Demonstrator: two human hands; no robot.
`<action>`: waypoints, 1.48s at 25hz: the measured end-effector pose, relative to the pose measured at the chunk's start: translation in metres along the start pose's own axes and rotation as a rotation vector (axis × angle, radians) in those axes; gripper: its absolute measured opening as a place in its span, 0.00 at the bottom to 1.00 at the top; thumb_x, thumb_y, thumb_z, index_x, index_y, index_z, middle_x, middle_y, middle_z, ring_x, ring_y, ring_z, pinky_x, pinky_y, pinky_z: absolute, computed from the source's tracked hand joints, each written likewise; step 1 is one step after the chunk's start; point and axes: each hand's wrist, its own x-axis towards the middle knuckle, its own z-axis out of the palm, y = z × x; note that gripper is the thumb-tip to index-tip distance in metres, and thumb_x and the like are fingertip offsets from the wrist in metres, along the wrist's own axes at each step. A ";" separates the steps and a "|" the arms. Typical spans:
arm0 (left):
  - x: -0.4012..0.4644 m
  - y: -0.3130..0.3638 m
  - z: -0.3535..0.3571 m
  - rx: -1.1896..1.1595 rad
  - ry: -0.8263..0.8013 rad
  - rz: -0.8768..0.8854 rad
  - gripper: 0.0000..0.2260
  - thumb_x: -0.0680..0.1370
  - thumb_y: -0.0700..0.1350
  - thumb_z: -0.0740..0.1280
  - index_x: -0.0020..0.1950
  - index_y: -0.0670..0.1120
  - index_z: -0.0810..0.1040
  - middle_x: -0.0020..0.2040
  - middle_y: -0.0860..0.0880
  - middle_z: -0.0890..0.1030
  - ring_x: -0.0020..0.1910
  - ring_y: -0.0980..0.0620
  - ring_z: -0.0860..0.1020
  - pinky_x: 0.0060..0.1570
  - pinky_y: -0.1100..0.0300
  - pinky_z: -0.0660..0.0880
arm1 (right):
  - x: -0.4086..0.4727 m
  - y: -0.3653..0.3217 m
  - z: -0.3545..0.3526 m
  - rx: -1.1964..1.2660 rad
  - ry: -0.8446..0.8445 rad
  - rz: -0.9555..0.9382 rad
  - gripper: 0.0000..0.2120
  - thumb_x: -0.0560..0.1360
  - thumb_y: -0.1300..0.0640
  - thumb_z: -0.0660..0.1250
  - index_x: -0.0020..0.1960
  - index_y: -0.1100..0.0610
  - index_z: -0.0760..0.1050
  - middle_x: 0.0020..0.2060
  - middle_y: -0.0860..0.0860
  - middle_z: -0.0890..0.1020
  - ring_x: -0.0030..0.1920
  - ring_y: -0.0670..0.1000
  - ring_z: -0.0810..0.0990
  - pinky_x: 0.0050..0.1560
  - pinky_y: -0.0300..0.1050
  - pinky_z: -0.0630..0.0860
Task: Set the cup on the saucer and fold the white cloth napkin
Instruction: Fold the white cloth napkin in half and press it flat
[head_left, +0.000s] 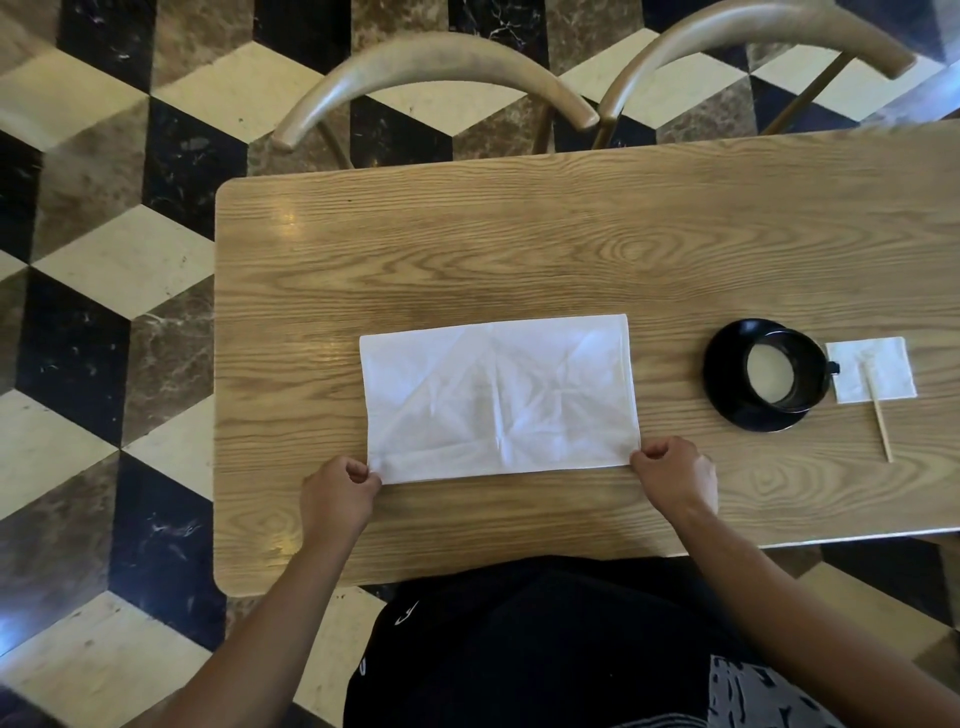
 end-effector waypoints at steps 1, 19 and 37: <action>0.001 -0.002 0.001 -0.025 -0.009 -0.024 0.05 0.75 0.46 0.75 0.44 0.46 0.82 0.40 0.51 0.83 0.42 0.48 0.79 0.45 0.55 0.75 | 0.000 -0.001 0.000 -0.009 -0.008 0.008 0.09 0.73 0.56 0.69 0.35 0.54 0.81 0.31 0.52 0.83 0.38 0.54 0.77 0.42 0.44 0.71; -0.008 0.016 0.001 0.134 0.219 0.358 0.15 0.80 0.52 0.63 0.59 0.42 0.76 0.59 0.42 0.78 0.61 0.40 0.74 0.59 0.46 0.71 | 0.006 -0.028 0.025 -0.083 0.196 -0.459 0.13 0.75 0.51 0.62 0.54 0.56 0.79 0.53 0.54 0.79 0.58 0.58 0.74 0.58 0.55 0.73; 0.073 0.031 0.058 0.505 0.205 0.871 0.36 0.82 0.58 0.55 0.83 0.38 0.51 0.83 0.37 0.51 0.83 0.37 0.47 0.80 0.37 0.51 | 0.061 -0.087 0.101 -0.504 0.237 -0.961 0.34 0.82 0.42 0.56 0.82 0.60 0.55 0.82 0.57 0.57 0.82 0.55 0.53 0.81 0.59 0.52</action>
